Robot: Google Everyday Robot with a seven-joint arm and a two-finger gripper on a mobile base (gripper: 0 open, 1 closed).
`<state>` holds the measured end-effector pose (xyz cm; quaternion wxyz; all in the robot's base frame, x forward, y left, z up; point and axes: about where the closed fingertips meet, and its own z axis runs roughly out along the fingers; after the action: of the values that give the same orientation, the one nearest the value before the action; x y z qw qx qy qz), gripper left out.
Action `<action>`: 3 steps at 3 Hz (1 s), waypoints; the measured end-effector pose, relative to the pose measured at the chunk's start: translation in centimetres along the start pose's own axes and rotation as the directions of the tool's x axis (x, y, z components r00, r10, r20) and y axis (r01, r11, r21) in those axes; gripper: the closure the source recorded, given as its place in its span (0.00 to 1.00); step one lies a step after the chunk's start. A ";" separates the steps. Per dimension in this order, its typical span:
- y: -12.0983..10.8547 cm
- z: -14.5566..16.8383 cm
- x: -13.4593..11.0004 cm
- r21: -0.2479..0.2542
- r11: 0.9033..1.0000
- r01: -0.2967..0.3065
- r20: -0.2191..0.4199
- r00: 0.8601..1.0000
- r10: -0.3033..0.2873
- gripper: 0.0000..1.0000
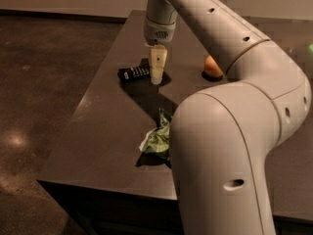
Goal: Move rxbar chocolate near green jalapeno chip bag
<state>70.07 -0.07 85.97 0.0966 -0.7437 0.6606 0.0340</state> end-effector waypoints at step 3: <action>-1.4 2.8 -1.9 -0.053 0.998 0.044 -0.018 0.999 -0.045 0.36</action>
Offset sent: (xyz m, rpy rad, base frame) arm -0.0033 0.0112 -0.0180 -0.1025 0.1654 0.0743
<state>71.42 2.42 83.70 0.0716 -0.7607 0.6437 0.0421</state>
